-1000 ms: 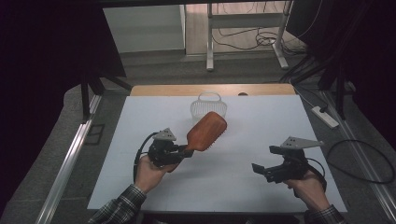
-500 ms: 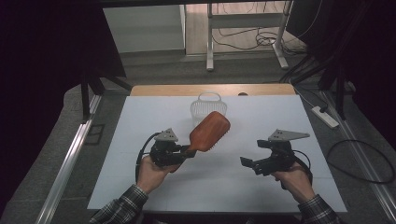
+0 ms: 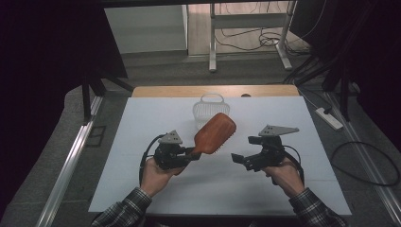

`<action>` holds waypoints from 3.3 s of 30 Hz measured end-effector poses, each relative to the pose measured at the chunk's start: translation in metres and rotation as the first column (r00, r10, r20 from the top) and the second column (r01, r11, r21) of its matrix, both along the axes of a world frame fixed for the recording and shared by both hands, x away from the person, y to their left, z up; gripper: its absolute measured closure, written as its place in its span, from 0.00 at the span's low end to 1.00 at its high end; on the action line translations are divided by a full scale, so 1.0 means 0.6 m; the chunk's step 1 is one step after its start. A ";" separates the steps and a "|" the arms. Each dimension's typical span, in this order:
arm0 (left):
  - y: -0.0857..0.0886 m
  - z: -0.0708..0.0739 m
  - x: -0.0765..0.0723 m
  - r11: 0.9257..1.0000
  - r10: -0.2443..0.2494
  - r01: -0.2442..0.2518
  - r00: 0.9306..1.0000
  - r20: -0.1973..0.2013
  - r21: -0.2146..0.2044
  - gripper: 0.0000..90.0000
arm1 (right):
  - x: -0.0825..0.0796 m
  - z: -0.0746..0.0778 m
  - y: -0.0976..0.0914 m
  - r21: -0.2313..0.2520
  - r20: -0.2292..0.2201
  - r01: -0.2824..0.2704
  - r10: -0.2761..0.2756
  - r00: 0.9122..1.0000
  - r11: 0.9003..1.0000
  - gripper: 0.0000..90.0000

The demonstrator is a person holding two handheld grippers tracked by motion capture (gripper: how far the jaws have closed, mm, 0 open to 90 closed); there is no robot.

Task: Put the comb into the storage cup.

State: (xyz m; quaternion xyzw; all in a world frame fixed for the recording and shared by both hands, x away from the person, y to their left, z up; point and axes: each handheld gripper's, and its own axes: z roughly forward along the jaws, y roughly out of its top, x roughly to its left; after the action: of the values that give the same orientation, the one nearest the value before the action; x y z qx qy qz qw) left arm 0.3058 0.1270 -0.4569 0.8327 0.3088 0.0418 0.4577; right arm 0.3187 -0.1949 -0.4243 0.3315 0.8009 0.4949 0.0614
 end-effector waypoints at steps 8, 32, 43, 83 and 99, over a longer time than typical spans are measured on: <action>0.000 0.001 0.000 1.000 0.004 -0.003 1.000 0.006 -0.008 0.79 | 0.013 0.000 0.025 -0.001 -0.029 -0.032 0.032 0.999 0.999 0.00; 0.002 0.004 -0.001 0.999 0.003 -0.002 1.000 0.015 -0.032 0.79 | 0.056 -0.005 0.079 0.042 -0.124 -0.014 0.019 0.992 0.999 0.00; 0.001 0.004 -0.002 0.999 -0.001 0.001 1.000 0.015 -0.046 0.79 | 0.070 -0.006 0.097 0.074 -0.149 -0.006 0.017 0.989 0.997 0.00; -0.023 -0.017 -0.001 0.999 -0.023 0.023 1.000 0.015 0.023 0.79 | 0.090 -0.013 0.078 0.348 -0.351 0.075 0.056 0.935 0.934 0.57; -0.013 -0.017 0.004 1.000 0.004 -0.004 1.000 0.014 0.000 0.58 | 0.082 0.000 0.081 0.308 -0.332 0.091 0.017 0.943 0.947 0.60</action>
State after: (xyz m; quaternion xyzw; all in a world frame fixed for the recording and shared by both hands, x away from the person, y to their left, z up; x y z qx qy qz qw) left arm 0.3082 0.1194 -0.4673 0.8318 0.3072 0.0487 0.4598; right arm 0.3682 -0.1465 -0.4245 0.4304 0.7029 0.5537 -0.1187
